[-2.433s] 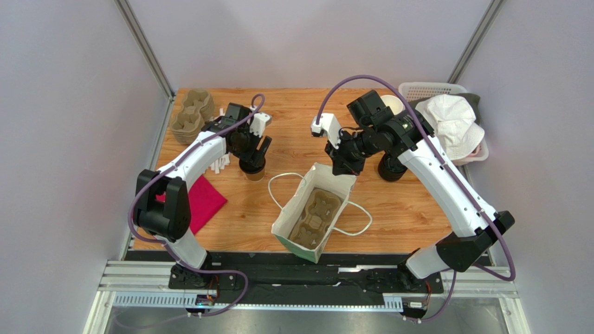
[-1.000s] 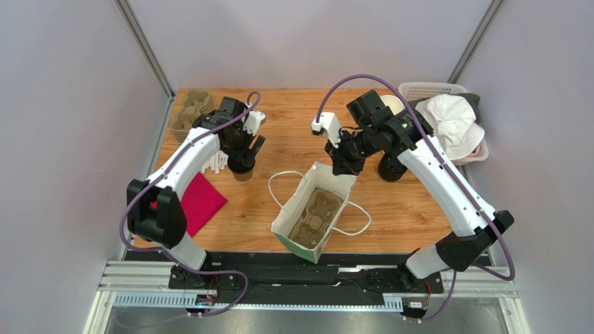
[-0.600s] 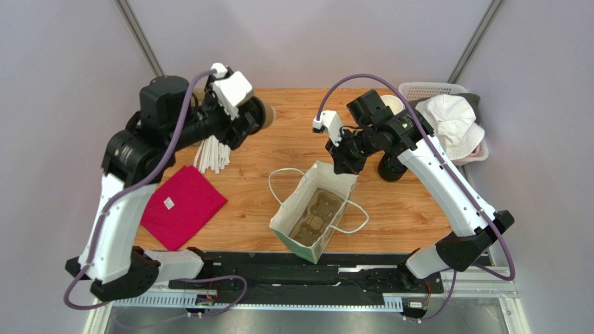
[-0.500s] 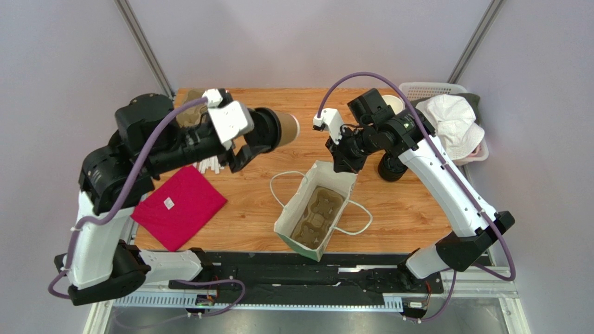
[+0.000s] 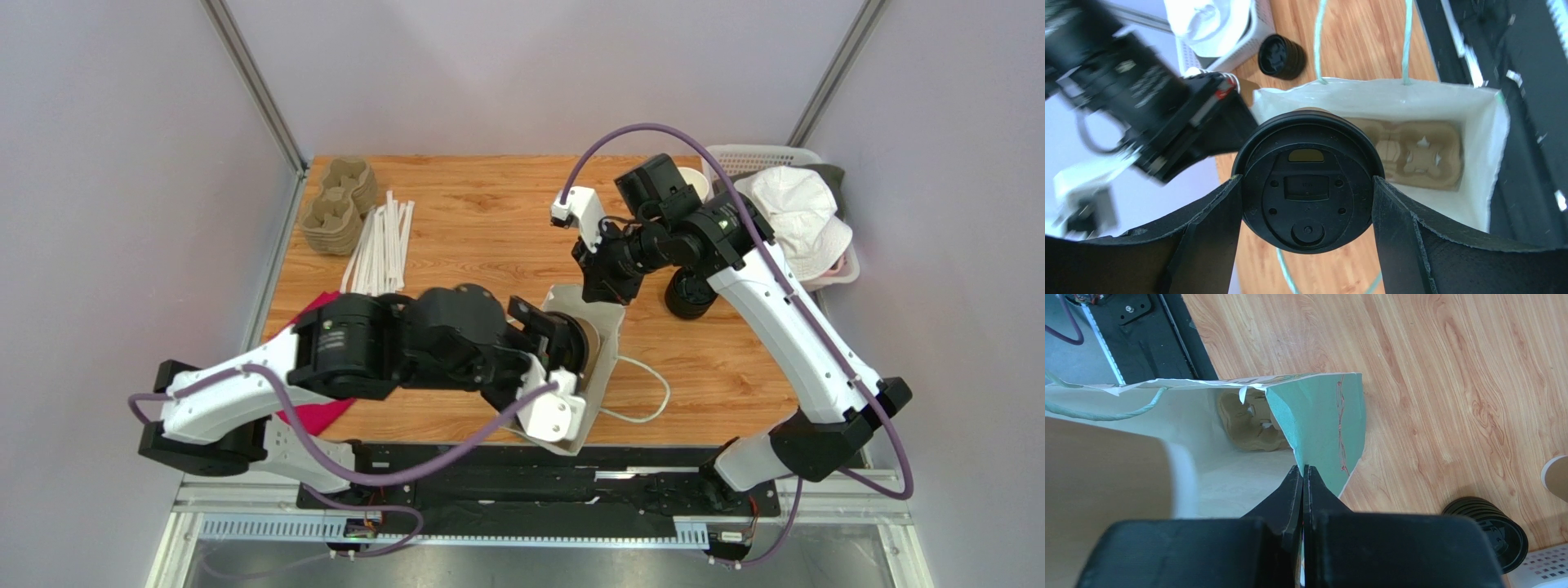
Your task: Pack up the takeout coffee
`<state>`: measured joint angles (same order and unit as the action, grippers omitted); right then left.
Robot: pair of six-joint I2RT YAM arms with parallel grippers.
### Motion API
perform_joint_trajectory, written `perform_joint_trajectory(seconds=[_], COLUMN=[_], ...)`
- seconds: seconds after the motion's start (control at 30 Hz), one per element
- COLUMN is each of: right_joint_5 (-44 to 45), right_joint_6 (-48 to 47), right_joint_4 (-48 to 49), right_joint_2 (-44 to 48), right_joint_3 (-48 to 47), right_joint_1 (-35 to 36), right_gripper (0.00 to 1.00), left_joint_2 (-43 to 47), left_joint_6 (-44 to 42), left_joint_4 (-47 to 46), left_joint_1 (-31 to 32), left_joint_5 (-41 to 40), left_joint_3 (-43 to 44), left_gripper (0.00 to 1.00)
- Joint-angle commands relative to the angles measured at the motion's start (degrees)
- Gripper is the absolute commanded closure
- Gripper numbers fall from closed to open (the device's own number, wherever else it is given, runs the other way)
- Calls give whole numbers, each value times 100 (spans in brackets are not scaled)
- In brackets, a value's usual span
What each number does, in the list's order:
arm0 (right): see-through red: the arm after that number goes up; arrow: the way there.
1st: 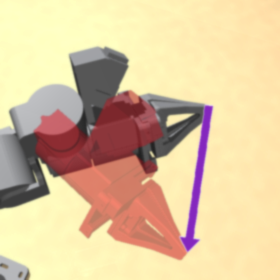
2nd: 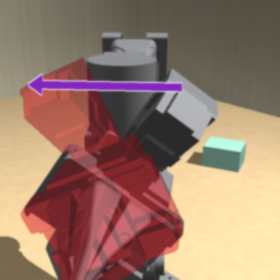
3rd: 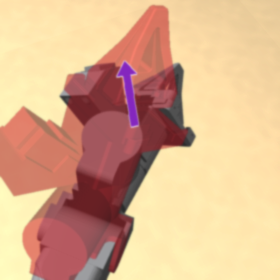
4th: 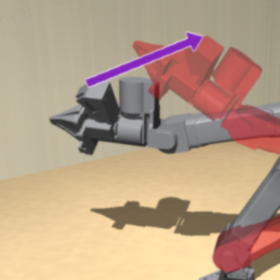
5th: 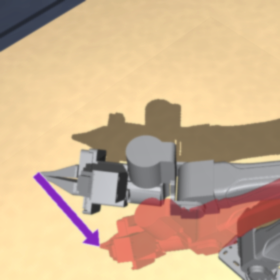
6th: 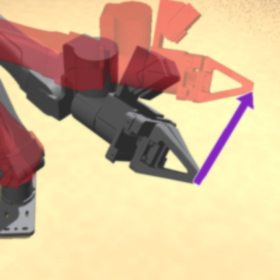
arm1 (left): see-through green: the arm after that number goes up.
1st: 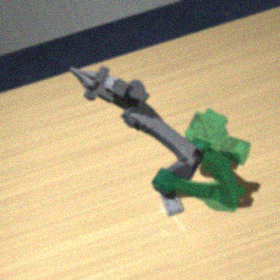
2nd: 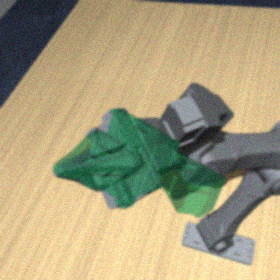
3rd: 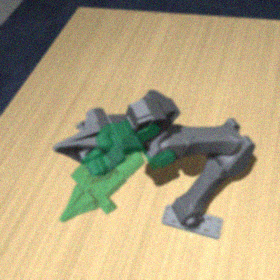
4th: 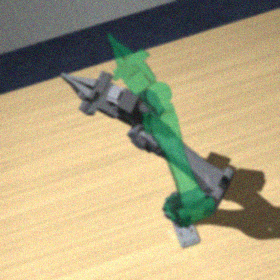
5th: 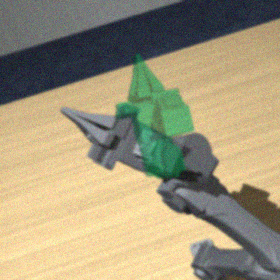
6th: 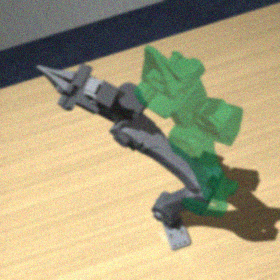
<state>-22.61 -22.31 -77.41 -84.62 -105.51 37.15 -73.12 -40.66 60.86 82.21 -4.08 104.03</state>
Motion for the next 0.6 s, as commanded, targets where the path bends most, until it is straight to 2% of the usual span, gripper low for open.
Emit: perform_joint_trajectory(seconds=[0.0, 0.3, 0.57], right_joint_5=[-165, -182, -419], right_joint_6=[25, 42, 121], right_joint_4=[129, 164, 235], right_joint_2=[393, 657, 692], right_joint_3=[-136, 162, 356], right_joint_1=[205, 416, 425], right_gripper=[100, 100, 100], left_joint_2=[-132, -351, -852], left_joint_6=[-741, -970, -653], left_joint_4=[-206, -276, -250], left_joint_1=[347, 541, 594], left_joint_5=[-629, -1297, -1465], left_joint_3=[-163, -1051, -1086], left_gripper=[100, 100, 100])
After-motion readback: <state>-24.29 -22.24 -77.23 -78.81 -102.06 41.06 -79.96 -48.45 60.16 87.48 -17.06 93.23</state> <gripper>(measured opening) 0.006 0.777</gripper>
